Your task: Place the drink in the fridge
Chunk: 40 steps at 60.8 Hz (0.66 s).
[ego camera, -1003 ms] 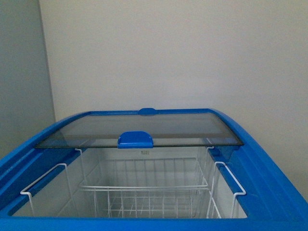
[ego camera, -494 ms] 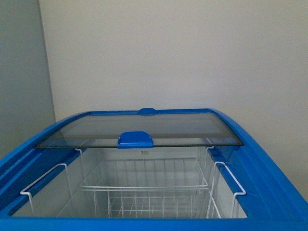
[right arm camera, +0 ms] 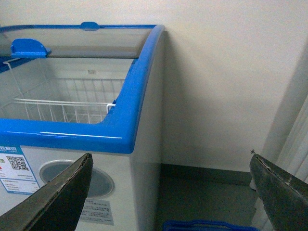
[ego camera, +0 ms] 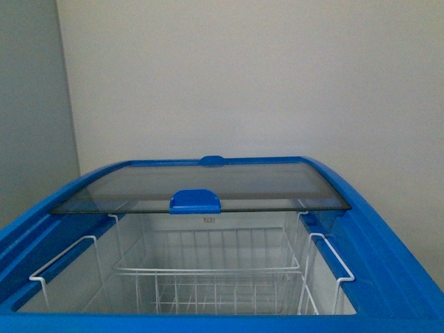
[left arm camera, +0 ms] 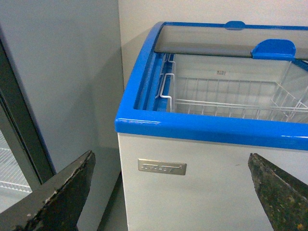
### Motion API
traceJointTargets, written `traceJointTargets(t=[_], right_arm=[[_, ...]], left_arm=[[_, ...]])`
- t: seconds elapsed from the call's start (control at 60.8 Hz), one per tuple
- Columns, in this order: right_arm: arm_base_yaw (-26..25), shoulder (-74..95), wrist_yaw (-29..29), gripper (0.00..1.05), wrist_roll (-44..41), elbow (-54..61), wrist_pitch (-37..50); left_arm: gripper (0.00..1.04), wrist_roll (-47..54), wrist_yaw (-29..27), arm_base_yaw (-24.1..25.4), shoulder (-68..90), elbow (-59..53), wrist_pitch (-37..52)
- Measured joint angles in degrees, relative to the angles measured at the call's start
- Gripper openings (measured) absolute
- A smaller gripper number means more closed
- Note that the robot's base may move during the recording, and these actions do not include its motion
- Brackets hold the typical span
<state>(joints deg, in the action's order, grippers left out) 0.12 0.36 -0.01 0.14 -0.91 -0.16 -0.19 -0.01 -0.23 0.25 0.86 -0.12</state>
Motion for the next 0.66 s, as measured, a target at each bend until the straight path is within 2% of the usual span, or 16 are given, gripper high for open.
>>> traceJointTargets(t=[0.066,0.658], right_arm=[[0.0,-0.02,0.0,0.97,0.0,0.0,0.0],[0.0,-0.02,0.0,0.98,0.0,0.0,0.0]], left_arm=[[0.96,-0.04,0.0,0.0,0.0,0.0,0.0],[0.97,-0.02,0.02,0.0,0.0,0.0,0.0]])
